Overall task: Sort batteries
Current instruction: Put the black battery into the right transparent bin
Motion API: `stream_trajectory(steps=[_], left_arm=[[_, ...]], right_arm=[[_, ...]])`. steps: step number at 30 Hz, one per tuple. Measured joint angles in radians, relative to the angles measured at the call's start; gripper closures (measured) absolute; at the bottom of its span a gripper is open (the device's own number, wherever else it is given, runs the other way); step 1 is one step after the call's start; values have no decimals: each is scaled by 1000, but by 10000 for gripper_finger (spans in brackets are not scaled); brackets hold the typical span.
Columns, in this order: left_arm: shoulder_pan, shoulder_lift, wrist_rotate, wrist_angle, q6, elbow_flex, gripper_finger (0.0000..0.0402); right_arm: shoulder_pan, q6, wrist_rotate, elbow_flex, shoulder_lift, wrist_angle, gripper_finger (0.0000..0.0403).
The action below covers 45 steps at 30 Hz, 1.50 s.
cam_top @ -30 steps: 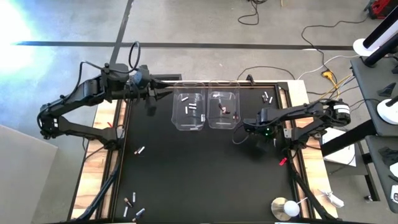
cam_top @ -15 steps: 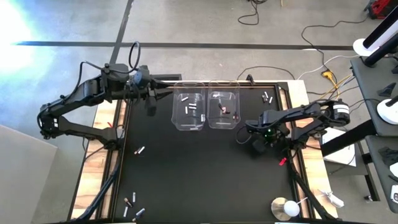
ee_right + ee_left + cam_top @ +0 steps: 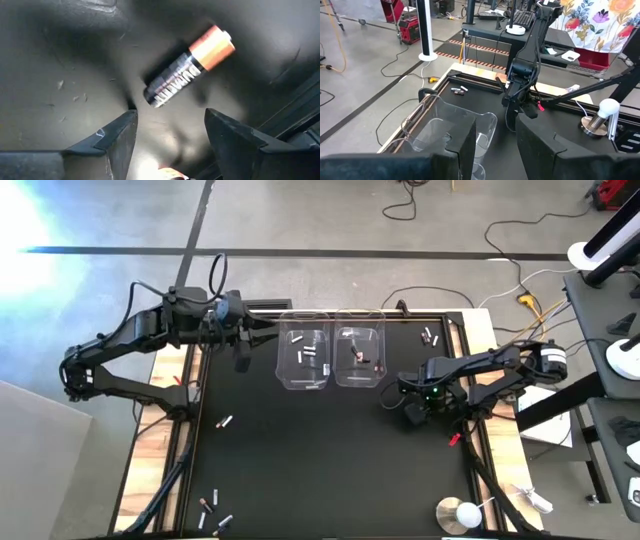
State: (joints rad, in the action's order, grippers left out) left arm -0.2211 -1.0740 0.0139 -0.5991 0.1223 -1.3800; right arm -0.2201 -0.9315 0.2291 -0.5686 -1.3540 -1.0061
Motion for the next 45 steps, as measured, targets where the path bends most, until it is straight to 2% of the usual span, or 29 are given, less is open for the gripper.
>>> stream_trajectory(steps=[14, 18, 24, 32, 39, 45], left_arm=[[0, 0, 0, 0, -2, 0, 283], [0, 0, 0, 0, -8, 0, 283], [0, 0, 0, -3, -8, 0, 283], [2, 0, -15, -7, -6, 0, 283], [2, 0, -18, -10, -8, 0, 283], [2, 22, -24, -10, -8, 0, 283]], right_arm=[[-41, -156, -22, -14, 155, 33, 121], [-61, -209, -86, -6, 160, 49, 124], [-82, -287, -108, 41, 157, 203, 171], [-86, -355, -155, 78, 143, 205, 269], [-86, -321, -169, 78, 142, 209, 357], [-86, -204, -194, 19, 153, 122, 366]])
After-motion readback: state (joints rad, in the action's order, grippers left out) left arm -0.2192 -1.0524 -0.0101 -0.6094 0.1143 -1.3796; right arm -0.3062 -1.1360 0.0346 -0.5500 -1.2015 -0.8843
